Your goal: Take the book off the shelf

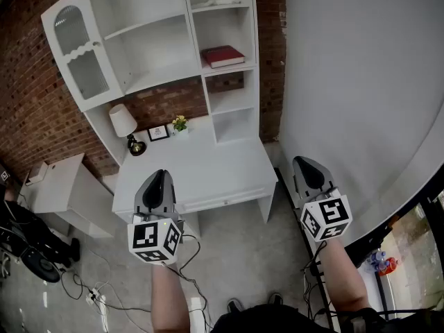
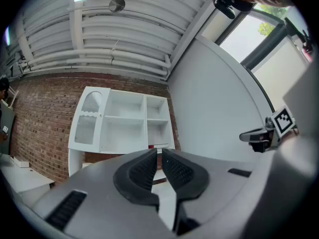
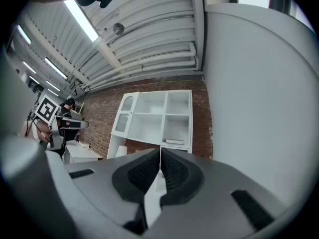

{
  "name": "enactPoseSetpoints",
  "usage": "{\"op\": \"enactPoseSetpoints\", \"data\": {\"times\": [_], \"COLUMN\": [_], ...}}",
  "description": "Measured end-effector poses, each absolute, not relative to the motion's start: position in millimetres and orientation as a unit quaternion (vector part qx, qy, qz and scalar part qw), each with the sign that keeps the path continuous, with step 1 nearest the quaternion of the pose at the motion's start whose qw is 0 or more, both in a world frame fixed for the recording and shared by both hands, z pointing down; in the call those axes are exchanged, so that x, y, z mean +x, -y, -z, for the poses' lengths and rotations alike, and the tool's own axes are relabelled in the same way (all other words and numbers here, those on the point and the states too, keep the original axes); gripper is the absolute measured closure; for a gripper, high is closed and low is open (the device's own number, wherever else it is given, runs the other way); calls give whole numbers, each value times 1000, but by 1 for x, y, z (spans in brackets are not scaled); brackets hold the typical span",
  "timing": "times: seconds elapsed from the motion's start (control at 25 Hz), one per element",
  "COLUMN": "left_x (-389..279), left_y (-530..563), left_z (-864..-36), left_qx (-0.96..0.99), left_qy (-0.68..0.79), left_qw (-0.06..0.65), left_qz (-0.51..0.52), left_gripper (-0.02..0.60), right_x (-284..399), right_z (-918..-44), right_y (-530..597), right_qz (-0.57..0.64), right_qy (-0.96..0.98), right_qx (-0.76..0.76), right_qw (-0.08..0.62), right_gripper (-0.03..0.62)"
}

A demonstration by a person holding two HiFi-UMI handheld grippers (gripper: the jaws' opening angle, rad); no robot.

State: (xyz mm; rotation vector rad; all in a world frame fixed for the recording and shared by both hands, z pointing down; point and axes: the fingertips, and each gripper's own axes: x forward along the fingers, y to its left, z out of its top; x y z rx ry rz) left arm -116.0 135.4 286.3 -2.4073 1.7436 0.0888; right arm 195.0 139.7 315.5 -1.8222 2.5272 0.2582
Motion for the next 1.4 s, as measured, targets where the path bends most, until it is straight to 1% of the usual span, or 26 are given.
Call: {"op": "enactPoseSetpoints", "data": {"times": [0.16,0.44,0.48,0.52,0.56,0.6,0.64,0.68,0.76,1.0,1.16,1.4], "left_x": [-90,-63,-61,-58,-56,-53,-50,-46,-34,-3,1,2], "left_y": [-142,-155,-157,-159,-160,-162,-164,-166,-171,-182,-188,-177], "left_z": [-299,-288,-286,-283,-281,-279,-276,-273,-270,-269,-281,-292], "left_qx": [-808,-802,-799,-796,-794,-792,-792,-793,-797,-787,-779,-768], "left_qy": [-584,-589,-592,-595,-598,-599,-599,-598,-593,-604,-618,-630], "left_qw": [70,96,100,103,107,109,111,112,115,124,106,116], "left_qz": [-26,-23,-28,-34,-38,-40,-41,-39,-32,-23,-18,11], "left_gripper": [551,551,549,547,515,426,360,336,325,322,324,324], "right_x": [232,251,253,254,255,256,256,257,262,282,287,287], "right_z": [-319,-309,-305,-302,-299,-296,-292,-287,-280,-274,-287,-302], "right_y": [-138,-144,-145,-145,-145,-145,-146,-147,-152,-157,-152,-137], "right_qz": [-73,-78,-84,-90,-94,-96,-98,-101,-107,-120,-124,-112], "right_qy": [-806,-811,-810,-810,-811,-813,-815,-816,-818,-828,-834,-839], "right_qx": [-587,-577,-577,-577,-575,-572,-569,-567,-563,-545,-536,-530], "right_qw": [17,47,54,56,56,55,54,53,53,57,45,46], "right_gripper": [591,591,577,526,453,391,368,361,361,361,361,372]}}
